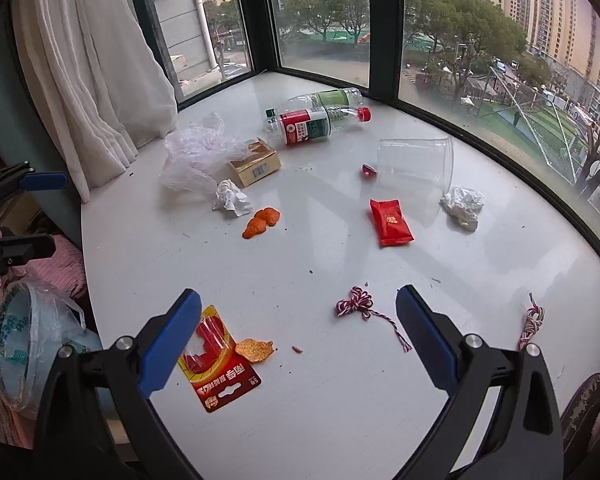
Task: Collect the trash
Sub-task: 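Move both tools back from the bin to above the sill, then reach the right tool to the red candy packet and close on it, then carry the white tissue with the left tool while the right tool carries the candy packet to the bin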
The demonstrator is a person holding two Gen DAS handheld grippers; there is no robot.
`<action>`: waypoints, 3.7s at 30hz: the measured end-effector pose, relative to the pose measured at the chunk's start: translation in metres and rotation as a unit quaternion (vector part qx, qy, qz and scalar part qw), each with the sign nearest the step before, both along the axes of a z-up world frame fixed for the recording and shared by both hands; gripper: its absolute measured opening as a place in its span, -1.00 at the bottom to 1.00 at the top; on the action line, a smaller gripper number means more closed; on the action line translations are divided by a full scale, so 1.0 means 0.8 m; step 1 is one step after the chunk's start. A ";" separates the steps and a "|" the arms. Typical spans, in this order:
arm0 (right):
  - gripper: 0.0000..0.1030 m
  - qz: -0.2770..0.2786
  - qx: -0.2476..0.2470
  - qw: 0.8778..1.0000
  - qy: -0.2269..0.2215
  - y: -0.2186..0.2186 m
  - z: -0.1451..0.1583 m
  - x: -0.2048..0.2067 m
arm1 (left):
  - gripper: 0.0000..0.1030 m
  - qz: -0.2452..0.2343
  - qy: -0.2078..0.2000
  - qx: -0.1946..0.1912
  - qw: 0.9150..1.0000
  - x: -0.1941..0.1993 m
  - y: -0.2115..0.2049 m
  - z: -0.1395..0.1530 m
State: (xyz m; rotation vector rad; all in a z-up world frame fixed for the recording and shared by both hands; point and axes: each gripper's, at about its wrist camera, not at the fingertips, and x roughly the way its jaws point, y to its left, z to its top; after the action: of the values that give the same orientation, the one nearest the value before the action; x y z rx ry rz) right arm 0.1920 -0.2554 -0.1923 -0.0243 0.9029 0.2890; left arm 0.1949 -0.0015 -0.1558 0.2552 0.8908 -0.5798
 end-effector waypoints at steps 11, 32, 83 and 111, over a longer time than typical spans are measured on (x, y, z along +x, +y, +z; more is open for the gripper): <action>0.85 -0.006 -0.002 1.000 0.004 -0.037 -0.025 0.074 | 0.89 0.005 0.022 0.003 1.000 0.074 -0.029 -0.038; 0.85 0.019 -0.018 0.999 0.045 -0.067 -0.128 0.194 | 0.87 -0.026 0.058 -0.006 0.998 0.205 -0.045 -0.151; -0.37 0.024 -0.015 0.999 0.037 -0.062 -0.162 0.237 | -0.39 -0.029 0.060 -0.014 0.998 0.242 -0.049 -0.216; -0.37 0.126 0.001 0.992 -0.009 0.082 -0.001 0.129 | -0.40 0.007 0.006 -0.044 0.999 0.101 0.006 -0.052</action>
State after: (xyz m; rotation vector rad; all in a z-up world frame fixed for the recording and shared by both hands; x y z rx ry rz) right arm 0.2950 -0.1901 -0.1928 -0.1388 0.8824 0.5236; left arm 0.2759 0.0033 -0.1976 0.1653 0.8757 -0.6073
